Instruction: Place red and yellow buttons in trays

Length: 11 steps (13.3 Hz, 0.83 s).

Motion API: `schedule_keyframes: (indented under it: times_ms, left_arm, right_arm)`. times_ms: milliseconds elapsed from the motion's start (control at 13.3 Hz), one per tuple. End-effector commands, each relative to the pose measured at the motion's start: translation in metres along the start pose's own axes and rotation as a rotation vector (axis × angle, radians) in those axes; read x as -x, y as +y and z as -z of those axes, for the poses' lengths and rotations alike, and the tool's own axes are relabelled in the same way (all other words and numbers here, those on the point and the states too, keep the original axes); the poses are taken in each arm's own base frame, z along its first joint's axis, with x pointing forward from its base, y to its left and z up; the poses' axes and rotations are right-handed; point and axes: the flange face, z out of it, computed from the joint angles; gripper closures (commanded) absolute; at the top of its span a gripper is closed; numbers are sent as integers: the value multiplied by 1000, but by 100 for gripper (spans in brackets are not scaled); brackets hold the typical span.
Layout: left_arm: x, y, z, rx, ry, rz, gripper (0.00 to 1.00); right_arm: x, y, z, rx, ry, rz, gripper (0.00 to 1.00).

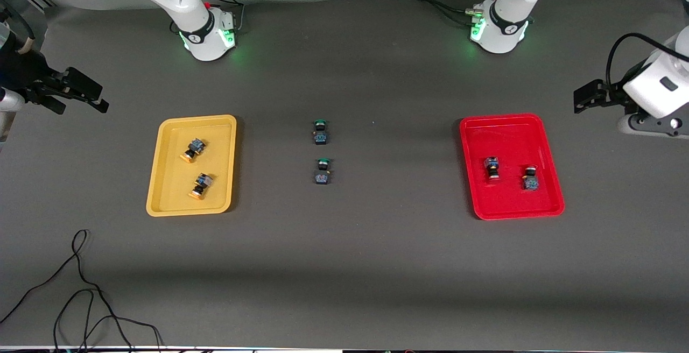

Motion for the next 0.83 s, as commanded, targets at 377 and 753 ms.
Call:
schedule_keyframes:
  times_ms: [377,753]
  left_arm:
    - [-1,-3,8,39,-7,20,0]
    - [-1,-4,6,37,-8,20,0]
  right_arm:
    - [-5,6,-2,70,-25,68,0]
    - [-9,5,-5,69,-31,100,0]
